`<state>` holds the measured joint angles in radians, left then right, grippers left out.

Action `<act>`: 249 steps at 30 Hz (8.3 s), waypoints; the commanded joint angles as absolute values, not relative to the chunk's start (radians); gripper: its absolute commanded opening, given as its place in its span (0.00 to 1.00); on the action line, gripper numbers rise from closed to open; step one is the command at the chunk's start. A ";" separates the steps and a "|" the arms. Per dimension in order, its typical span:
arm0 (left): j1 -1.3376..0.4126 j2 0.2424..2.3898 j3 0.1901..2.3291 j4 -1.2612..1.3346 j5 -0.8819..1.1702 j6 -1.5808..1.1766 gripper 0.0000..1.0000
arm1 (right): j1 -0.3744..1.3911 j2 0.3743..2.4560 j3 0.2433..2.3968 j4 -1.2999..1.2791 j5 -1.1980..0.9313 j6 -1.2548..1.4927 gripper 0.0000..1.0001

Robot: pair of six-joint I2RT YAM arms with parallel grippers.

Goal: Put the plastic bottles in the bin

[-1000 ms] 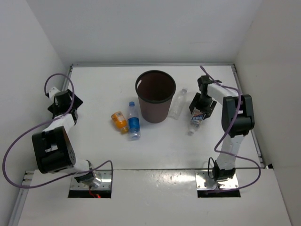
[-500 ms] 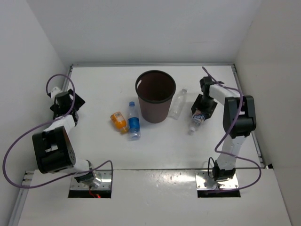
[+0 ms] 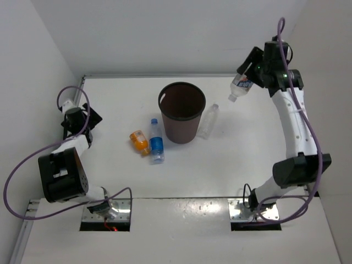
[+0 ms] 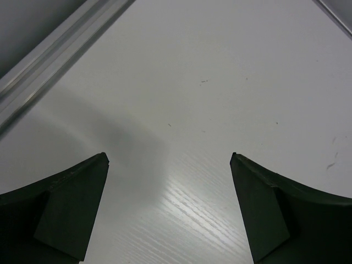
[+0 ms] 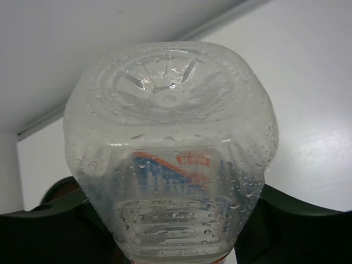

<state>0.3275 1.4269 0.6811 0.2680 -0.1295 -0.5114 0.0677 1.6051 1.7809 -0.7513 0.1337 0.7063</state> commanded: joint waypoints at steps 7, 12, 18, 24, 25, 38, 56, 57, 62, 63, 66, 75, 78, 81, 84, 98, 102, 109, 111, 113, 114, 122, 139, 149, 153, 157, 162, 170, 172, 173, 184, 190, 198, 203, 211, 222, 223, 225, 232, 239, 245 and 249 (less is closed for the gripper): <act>0.304 1.416 0.657 0.344 -0.046 -0.495 1.00 | 0.156 1.563 1.859 -0.558 -0.104 0.617 0.29; 0.304 1.416 0.647 0.347 -0.003 -0.495 1.00 | 0.259 1.607 1.881 -0.528 -0.094 0.597 0.31; 0.273 1.416 0.657 0.347 0.008 -0.495 1.00 | 0.382 1.753 2.042 -0.601 -0.020 0.565 0.31; 0.273 1.416 0.657 0.347 0.008 -0.495 1.00 | 0.474 1.868 2.121 -0.656 0.040 0.523 0.35; 0.264 1.416 0.657 0.347 0.008 -0.495 1.00 | 0.483 1.888 2.135 -0.688 0.072 0.512 0.36; 0.264 1.416 0.647 0.356 0.017 -0.495 1.00 | 0.551 1.924 2.175 -0.698 0.147 0.492 0.77; 0.264 1.407 0.611 0.374 0.017 -0.505 1.00 | 0.490 1.509 1.812 -0.625 0.601 0.681 1.00; 0.264 1.407 0.600 0.374 0.017 -0.505 1.00 | 0.473 1.534 1.812 -0.662 0.601 0.704 1.00; 0.264 1.416 0.600 0.365 0.026 -0.486 1.00 | 0.425 1.555 1.744 -0.726 0.479 0.782 1.00; 0.264 1.416 0.600 0.365 0.026 -0.486 1.00 | 0.425 1.539 1.705 -0.726 0.459 0.798 1.00; 0.264 1.425 0.611 0.356 0.026 -0.476 1.00 | 0.393 1.478 1.631 -0.670 0.449 0.813 1.00; 0.245 1.425 0.611 0.347 0.035 -0.457 1.00 | 0.186 1.672 1.580 -0.830 0.053 0.928 1.00; 0.245 1.425 0.611 0.347 0.035 -0.457 1.00 | 0.167 1.681 1.502 -0.741 -0.034 0.928 0.97; 0.245 1.425 0.620 0.337 0.035 -0.457 1.00 | 0.156 1.721 1.517 -0.738 -0.076 0.919 1.00; 0.245 1.425 0.620 0.337 0.035 -0.457 1.00 | 0.166 1.845 1.643 -0.840 -0.058 0.887 1.00; 0.245 1.443 0.629 0.336 0.026 -0.448 1.00 | 0.189 2.126 1.750 -0.876 -0.075 0.888 1.00; 0.245 1.443 0.629 0.336 0.026 -0.448 1.00 | 0.198 2.174 1.741 -0.865 -0.075 0.888 1.00; 0.255 1.443 0.629 0.327 0.026 -0.448 1.00 | 0.207 2.223 1.709 -0.835 -0.118 0.877 0.98; 0.255 1.443 0.638 0.327 0.026 -0.448 1.00 | 0.207 2.223 1.691 -0.815 -0.139 0.887 0.94; 0.255 1.443 0.638 0.327 0.026 -0.437 1.00 | 0.207 2.241 1.690 -0.815 -0.140 0.887 0.90; 0.255 1.443 0.638 0.327 0.026 -0.437 1.00 | 0.207 2.241 1.690 -0.824 -0.140 0.887 0.88; 0.255 1.443 0.638 0.318 0.035 -0.427 1.00 | 0.198 2.230 1.611 -0.792 -0.175 0.896 0.62; 0.255 1.453 0.658 0.318 0.054 -0.437 1.00 | 0.120 1.899 1.623 -0.836 0.010 0.914 0.17; 0.255 1.462 0.658 0.328 0.054 -0.446 1.00 | 0.127 1.721 1.822 -0.824 0.156 0.824 0.08; 0.255 1.462 0.658 0.337 0.054 -0.446 1.00 | 0.166 1.629 1.801 -0.684 0.100 0.766 0.11; 0.255 1.462 0.649 0.337 0.054 -0.446 1.00 | 0.224 1.620 1.834 -0.626 0.054 0.698 0.12; 0.255 1.453 0.640 0.337 0.054 -0.456 1.00 | 0.359 1.704 1.980 -0.600 0.041 0.632 0.14; 0.255 1.443 0.640 0.337 0.054 -0.456 1.00 | 0.570 1.874 2.151 -0.673 0.087 0.506 0.14; 0.255 1.443 0.640 0.337 0.054 -0.456 1.00 | 0.601 1.884 2.151 -0.695 0.148 0.473 0.14; 0.255 1.443 0.640 0.337 0.054 -0.456 1.00 | 0.624 1.896 2.134 -0.695 0.167 0.463 0.14; 0.255 1.443 0.640 0.337 0.054 -0.456 1.00 | 0.696 1.845 1.956 -0.595 0.264 0.403 0.16; 0.255 1.443 0.640 0.337 0.054 -0.456 1.00 | 0.726 1.845 1.947 -0.584 0.297 0.385 0.69; 0.255 1.434 0.640 0.304 -0.072 -0.601 1.00 | 0.727 1.766 2.014 -0.578 0.452 0.407 0.99; 0.255 1.434 0.660 0.278 -0.090 -0.629 1.00 | 0.718 1.628 1.933 -0.476 0.580 0.437 0.99; 0.255 1.405 0.751 0.081 -0.029 -0.784 1.00 | 0.709 1.591 1.886 -0.517 0.586 0.495 0.99; 0.031 1.488 1.002 -0.126 0.025 -0.753 1.00 | 0.690 1.500 1.749 -0.537 0.563 0.525 0.99; 0.003 1.488 0.987 -0.144 0.025 -0.781 1.00 | 0.690 1.490 1.740 -0.537 0.563 0.525 0.99; -0.012 1.497 0.939 -0.155 0.012 -0.840 1.00 | 0.690 1.467 1.729 -0.537 0.563 0.534 0.99; -0.077 1.515 0.910 -0.216 -0.003 -0.816 1.00 | 0.681 1.388 1.668 -0.571 0.581 0.564 0.99; -0.161 1.535 0.902 -0.216 0.006 -0.765 1.00 | 0.681 1.332 1.603 -0.580 0.612 0.583 0.99; -0.225 1.545 0.882 -0.235 -0.023 -0.776 1.00 | 0.672 1.312 1.585 -0.589 0.621 0.614 0.99; -0.249 1.545 0.838 -0.244 -0.034 -0.813 1.00 | 0.672 1.312 1.566 -0.589 0.621 0.623 0.99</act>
